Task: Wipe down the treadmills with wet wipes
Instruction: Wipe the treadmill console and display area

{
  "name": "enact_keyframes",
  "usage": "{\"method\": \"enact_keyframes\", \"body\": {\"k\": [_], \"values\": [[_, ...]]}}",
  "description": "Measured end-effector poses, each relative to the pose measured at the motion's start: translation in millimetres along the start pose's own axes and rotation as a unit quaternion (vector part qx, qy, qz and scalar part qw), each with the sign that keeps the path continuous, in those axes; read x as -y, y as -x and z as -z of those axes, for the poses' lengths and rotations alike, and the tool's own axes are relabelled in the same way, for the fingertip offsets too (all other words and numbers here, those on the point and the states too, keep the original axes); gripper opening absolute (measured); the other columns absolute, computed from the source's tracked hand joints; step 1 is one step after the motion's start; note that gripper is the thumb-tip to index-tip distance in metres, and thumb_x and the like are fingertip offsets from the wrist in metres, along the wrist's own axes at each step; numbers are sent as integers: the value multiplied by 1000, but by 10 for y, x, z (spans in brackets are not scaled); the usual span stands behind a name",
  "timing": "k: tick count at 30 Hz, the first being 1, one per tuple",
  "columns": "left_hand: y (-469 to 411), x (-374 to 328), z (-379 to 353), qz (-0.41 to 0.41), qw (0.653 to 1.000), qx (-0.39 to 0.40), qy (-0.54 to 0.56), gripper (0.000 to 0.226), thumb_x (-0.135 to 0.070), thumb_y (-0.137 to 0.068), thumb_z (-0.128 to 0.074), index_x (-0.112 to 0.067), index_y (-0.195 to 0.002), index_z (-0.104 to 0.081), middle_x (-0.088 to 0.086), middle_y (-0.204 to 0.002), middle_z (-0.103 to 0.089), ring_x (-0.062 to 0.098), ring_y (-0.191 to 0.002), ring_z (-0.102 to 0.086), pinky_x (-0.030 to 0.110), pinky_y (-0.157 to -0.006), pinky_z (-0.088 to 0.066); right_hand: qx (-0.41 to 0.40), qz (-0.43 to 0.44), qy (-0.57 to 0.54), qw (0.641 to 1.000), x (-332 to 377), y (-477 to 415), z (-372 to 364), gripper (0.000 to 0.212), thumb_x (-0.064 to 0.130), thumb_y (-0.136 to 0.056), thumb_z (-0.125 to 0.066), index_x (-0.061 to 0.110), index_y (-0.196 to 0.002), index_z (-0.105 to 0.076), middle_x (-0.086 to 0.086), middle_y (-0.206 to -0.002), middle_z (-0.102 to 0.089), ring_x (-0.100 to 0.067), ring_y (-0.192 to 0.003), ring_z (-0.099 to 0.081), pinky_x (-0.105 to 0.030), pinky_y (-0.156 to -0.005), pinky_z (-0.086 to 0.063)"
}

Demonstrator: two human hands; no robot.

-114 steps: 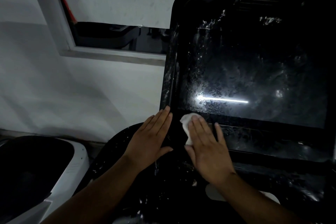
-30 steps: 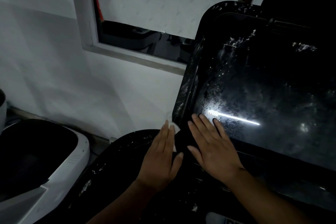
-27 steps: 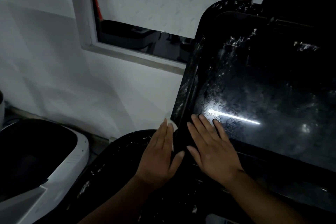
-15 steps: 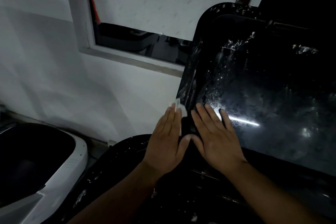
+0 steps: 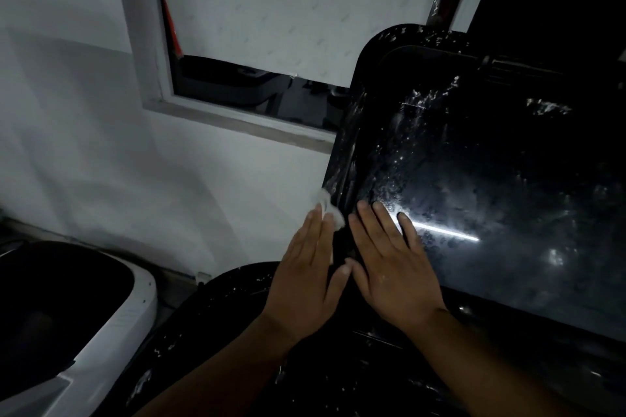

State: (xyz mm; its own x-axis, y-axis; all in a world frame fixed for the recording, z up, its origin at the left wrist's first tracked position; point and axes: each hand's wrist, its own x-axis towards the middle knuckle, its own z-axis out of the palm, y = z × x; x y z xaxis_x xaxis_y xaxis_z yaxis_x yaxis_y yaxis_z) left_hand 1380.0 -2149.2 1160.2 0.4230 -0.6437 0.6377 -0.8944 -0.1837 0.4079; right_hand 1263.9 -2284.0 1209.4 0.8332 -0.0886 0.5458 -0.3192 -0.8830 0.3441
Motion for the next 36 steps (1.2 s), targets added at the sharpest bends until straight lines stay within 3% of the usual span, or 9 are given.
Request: {"method": "enact_keyframes", "body": {"k": [2, 7, 12, 17, 21, 27, 31, 36], "values": [[131, 125, 48, -8, 1000, 21, -13, 72, -51, -108, -26, -9, -162, -5, 8, -170, -3, 17, -157, -6, 42, -125, -21, 3, -4, 1, 1000, 4, -7, -7, 62, 46, -104, -36, 10, -155, -34, -9, -165, -25, -25, -153, -21, -53, -122, -20], [-375, -137, 41, 2, 1000, -13, -10, 71, -51, -107, -22, -8, -161, -6, 10, -170, -2, 19, -157, -1, 43, -126, -16, 4, -3, -13, 1000, -2, 3, -8, 62, 42, -103, -32, 9, -156, -34, -8, -165, -24, -25, -153, -20, -52, -122, -19], [1, -114, 14, -6, 1000, -2, 15, 66, -42, -108, -29, -7, -161, -11, 8, -170, -3, 21, -157, -5, 45, -124, -21, -5, 2, -19, 1000, 6, 3, -36, 63, 43, -103, -31, 8, -155, -33, -11, -165, -24, -27, -153, -20, -52, -121, -20], [-480, -229, 67, 46, 998, -34, 31, 62, -47, -107, -23, -18, -159, -6, 1, -169, -5, 7, -156, -2, 31, -126, -15, -24, 3, -30, 999, 5, 8, -70, 60, 43, -104, -31, 11, -153, -40, -10, -164, -27, -27, -153, -21, -52, -120, -23], [-190, -109, 103, -6, 999, -24, 37, 59, -34, -108, -32, -10, -160, -18, 3, -169, -10, 14, -156, -12, 32, -124, -21, -28, 2, -29, 999, -3, 8, -70, 60, 43, -105, -31, 9, -154, -39, -9, -164, -28, -25, -152, -24, -50, -120, -24], [-717, 65, 204, -24, 999, -10, 20, 64, -38, -108, -28, -8, -161, -11, 4, -170, -5, 11, -156, -6, 29, -126, -14, -26, -109, -23, 993, -342, -434, 117, 66, 50, -103, -31, 10, -156, -33, -8, -165, -24, -25, -154, -19, -48, -123, -17], [-528, 123, 96, -68, 997, -9, 41, 63, -33, -108, -31, -4, -160, -10, 9, -170, -5, 23, -157, -9, 38, -125, -18, -28, -97, 2, 995, -392, -404, 103, 65, 48, -105, -34, 10, -157, -31, -8, -166, -22, -24, -155, -15, -49, -124, -17], [-792, 244, 184, -92, 995, -6, 30, 63, -43, -109, -21, -12, -161, -7, 6, -170, -3, 16, -157, -5, 33, -125, -12, -24, -109, 9, 994, -361, -415, 121, 65, 47, -103, -40, 10, -157, -31, -8, -166, -23, -24, -155, -15, -50, -124, -18]]}}
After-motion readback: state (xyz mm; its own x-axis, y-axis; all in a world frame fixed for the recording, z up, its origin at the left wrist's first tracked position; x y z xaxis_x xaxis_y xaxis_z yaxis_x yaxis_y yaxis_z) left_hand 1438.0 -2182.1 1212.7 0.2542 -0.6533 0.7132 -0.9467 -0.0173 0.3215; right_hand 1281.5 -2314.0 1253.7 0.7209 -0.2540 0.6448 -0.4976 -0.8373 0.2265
